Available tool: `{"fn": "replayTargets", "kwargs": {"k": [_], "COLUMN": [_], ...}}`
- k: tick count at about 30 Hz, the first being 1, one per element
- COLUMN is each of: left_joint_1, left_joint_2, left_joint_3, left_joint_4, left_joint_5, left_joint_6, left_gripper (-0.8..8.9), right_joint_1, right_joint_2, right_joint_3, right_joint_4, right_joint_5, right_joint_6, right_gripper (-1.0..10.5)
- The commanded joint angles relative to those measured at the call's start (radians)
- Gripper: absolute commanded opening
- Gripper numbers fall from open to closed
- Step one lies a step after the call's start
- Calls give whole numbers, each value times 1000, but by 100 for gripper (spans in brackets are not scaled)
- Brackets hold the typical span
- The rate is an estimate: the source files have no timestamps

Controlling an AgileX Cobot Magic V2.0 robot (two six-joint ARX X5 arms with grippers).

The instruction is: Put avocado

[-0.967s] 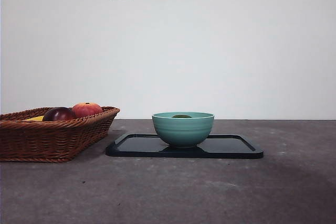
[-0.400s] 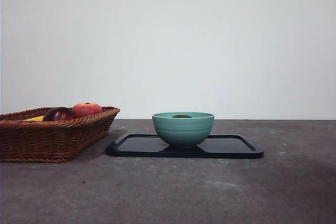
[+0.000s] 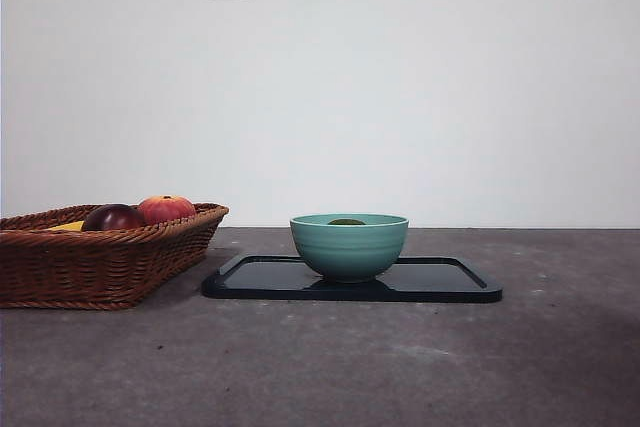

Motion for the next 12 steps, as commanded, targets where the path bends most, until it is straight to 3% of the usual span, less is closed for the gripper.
{"fn": "replayTargets", "kwargs": {"k": [1,12], "left_joint_1": [-1,-1], "left_joint_2": [-1,-1], "left_joint_3": [-22,-22], "left_joint_4": [-6,-6], "left_joint_5": [0,0], "left_joint_6": [15,15], "left_gripper": [20,20], "right_joint_1": [-1,-1], "right_joint_2": [-1,-1], "right_joint_3": [-6,-6], "right_joint_4": [6,11], "right_joint_5": [2,3], "right_joint_6": [-7,-7], "right_gripper": [24,24]}}
